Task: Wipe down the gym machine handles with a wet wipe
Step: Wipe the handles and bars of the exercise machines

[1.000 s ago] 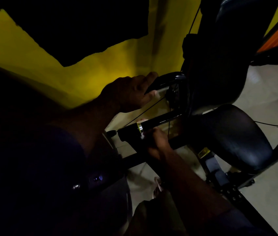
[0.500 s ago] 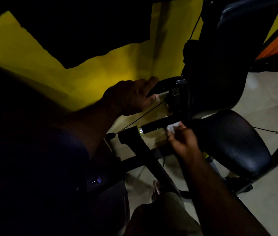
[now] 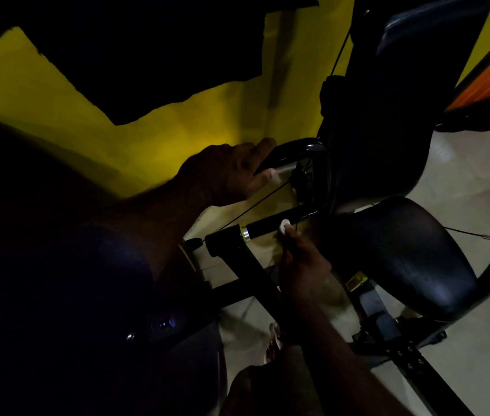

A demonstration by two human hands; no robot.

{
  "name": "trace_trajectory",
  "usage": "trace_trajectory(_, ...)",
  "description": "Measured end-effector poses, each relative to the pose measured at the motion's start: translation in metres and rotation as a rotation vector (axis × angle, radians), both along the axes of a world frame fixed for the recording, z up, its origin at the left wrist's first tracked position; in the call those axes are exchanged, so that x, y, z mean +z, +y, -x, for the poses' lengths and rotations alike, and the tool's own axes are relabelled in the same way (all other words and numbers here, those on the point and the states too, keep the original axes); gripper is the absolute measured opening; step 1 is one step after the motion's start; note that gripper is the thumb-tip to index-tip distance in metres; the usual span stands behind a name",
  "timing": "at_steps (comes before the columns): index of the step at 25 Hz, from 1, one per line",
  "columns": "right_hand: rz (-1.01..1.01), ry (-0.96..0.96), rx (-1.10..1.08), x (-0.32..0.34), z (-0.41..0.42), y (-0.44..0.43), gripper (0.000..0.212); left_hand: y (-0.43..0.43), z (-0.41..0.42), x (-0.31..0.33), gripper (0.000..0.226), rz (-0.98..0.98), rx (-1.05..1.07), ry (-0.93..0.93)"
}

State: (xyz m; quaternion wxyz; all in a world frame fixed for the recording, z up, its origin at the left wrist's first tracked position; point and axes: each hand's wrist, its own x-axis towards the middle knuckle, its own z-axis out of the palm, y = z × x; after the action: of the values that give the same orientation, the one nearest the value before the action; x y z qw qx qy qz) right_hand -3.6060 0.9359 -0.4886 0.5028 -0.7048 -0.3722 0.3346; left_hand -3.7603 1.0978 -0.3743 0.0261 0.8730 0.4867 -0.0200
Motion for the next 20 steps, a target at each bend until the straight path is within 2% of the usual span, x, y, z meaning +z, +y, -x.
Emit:
trace_trajectory(1, -0.085, -0.051, 0.022, 0.005, -0.009, 0.006, 0.027, -0.001, 0.000, 0.000, 0.067, -0.013, -0.005, 0.001)
trace_trajectory(3, -0.198, -0.325, 0.092, 0.017, -0.033, 0.029, 0.031, -0.001, 0.001, 0.000, 0.067, -0.020, -0.004, 0.001)
trace_trajectory(6, -0.081, -0.672, 0.265, 0.025, -0.057, 0.051, 0.046, -0.002, -0.002, 0.001, 0.067, -0.018, 0.010, 0.019)
trace_trajectory(8, 0.014, -0.595, 0.428, 0.021, -0.040, 0.046, 0.045, -0.004, -0.002, 0.002, 0.067, -0.037, 0.001, 0.040)
trace_trajectory(9, 0.031, -0.516, 0.500, 0.019, -0.021, 0.042, 0.037, -0.004, -0.002, 0.003, 0.067, -0.044, -0.001, 0.047)
trace_trajectory(10, 0.038, -0.531, 0.584, 0.014, 0.001, 0.040, 0.029, -0.004, -0.001, 0.004, 0.068, -0.044, 0.001, 0.057)
trace_trajectory(11, 0.018, -0.608, 0.668, 0.008, 0.021, 0.038, 0.027, -0.005, -0.001, 0.006, 0.068, -0.038, 0.008, 0.068)
trace_trajectory(13, -0.029, -0.821, 0.909, -0.002, 0.043, 0.041, 0.037, -0.008, -0.004, 0.007, 0.069, -0.034, 0.009, 0.080)
trace_trajectory(14, -0.044, -0.912, 0.949, 0.003, 0.038, 0.045, 0.034, -0.009, -0.004, 0.007, 0.070, -0.032, 0.007, 0.092)
trace_trajectory(15, -0.018, -1.014, 0.925, 0.004, 0.024, 0.055, 0.027, -0.009, -0.004, 0.007, 0.070, -0.034, 0.008, 0.100)
trace_trajectory(18, 0.131, -0.936, 0.671, 0.025, -0.033, 0.070, 0.032, -0.006, -0.002, 0.007, 0.069, -0.049, 0.001, 0.078)
trace_trajectory(20, 0.159, -1.003, 0.650, 0.031, -0.031, 0.066, 0.030, -0.006, -0.003, 0.008, 0.069, -0.046, 0.000, 0.077)
